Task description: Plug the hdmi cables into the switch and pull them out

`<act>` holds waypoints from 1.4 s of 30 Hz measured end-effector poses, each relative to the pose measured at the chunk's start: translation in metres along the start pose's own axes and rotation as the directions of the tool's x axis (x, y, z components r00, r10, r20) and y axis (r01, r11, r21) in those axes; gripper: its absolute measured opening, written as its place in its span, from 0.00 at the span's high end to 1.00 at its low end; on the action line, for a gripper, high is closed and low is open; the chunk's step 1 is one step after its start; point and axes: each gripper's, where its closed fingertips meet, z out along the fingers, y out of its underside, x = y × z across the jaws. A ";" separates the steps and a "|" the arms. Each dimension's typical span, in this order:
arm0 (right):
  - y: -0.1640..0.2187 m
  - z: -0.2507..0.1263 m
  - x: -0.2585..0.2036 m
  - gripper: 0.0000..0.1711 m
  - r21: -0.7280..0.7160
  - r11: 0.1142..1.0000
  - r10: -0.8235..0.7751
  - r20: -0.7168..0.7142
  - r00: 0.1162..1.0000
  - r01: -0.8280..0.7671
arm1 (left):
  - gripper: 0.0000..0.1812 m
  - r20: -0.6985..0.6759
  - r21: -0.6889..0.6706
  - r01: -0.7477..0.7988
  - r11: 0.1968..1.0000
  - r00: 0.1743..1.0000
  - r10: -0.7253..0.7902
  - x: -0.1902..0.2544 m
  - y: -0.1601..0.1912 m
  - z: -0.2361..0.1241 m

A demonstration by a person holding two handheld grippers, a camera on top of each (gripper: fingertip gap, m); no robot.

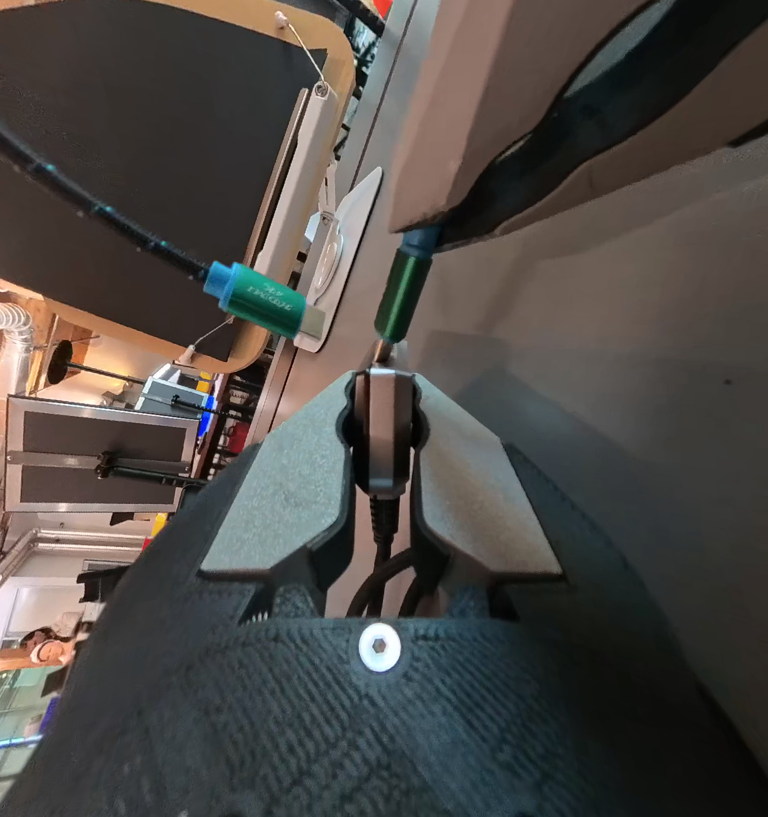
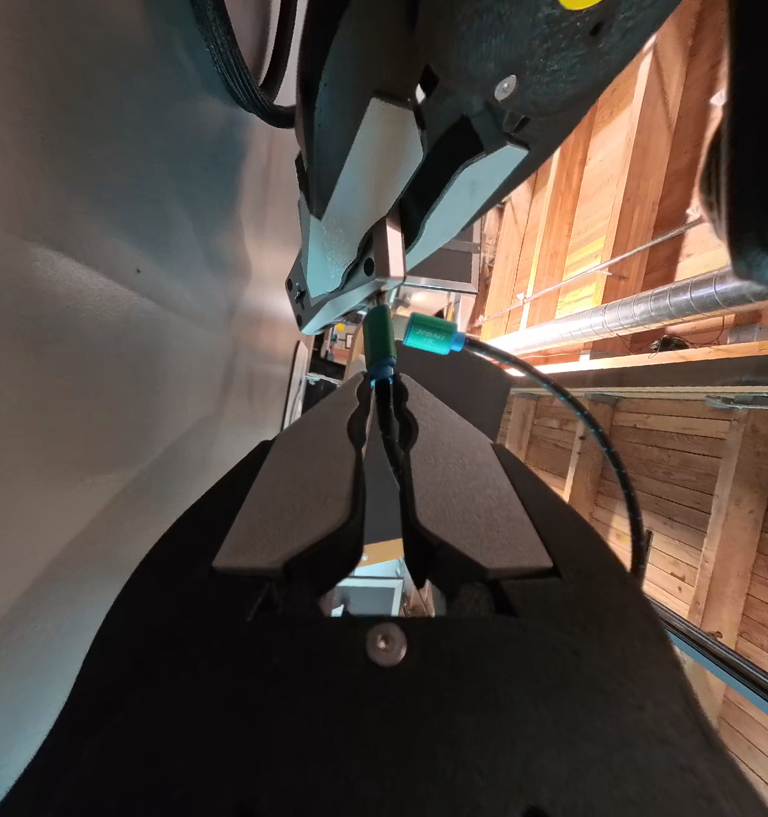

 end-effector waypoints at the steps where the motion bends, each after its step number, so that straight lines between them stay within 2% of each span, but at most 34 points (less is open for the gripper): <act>1: 0.000 -0.001 0.000 0.96 0.008 1.000 -0.001 0.000 1.000 0.001 | 0.89 -0.006 0.004 -0.009 1.000 1.000 0.009 0.001 0.000 0.000; 5: -0.001 -0.004 -0.003 0.96 0.034 0.999 -0.025 -0.005 1.000 0.026 | 0.89 -0.018 0.008 -0.044 0.999 0.999 0.044 0.006 -0.002 -0.001; 11: -0.001 -0.015 -0.005 0.96 0.106 0.993 0.046 0.031 0.998 -0.049 | 0.89 -0.019 0.050 -0.113 0.992 0.993 0.114 0.012 -0.012 -0.003; 16: -0.002 -0.015 -0.003 0.96 0.110 0.993 0.049 0.024 0.999 -0.051 | 0.89 -0.003 0.056 -0.132 0.990 0.991 0.132 0.011 -0.014 -0.005; 26: -0.006 -0.016 -0.001 0.97 0.073 0.996 0.044 0.006 0.999 -0.044 | 0.90 0.010 -0.015 -0.114 0.993 0.993 0.114 0.011 -0.014 -0.006; 31: -0.005 -0.012 -0.009 0.97 0.012 0.999 -0.037 -0.001 0.999 0.037 | 0.90 -0.017 -0.075 -0.112 0.991 0.994 0.111 0.015 -0.008 -0.003; 42: -0.004 -0.010 -0.011 0.97 -0.053 0.999 -0.001 0.043 0.999 0.004 | 0.90 -0.032 -0.132 -0.061 0.989 0.998 0.057 0.018 -0.006 0.002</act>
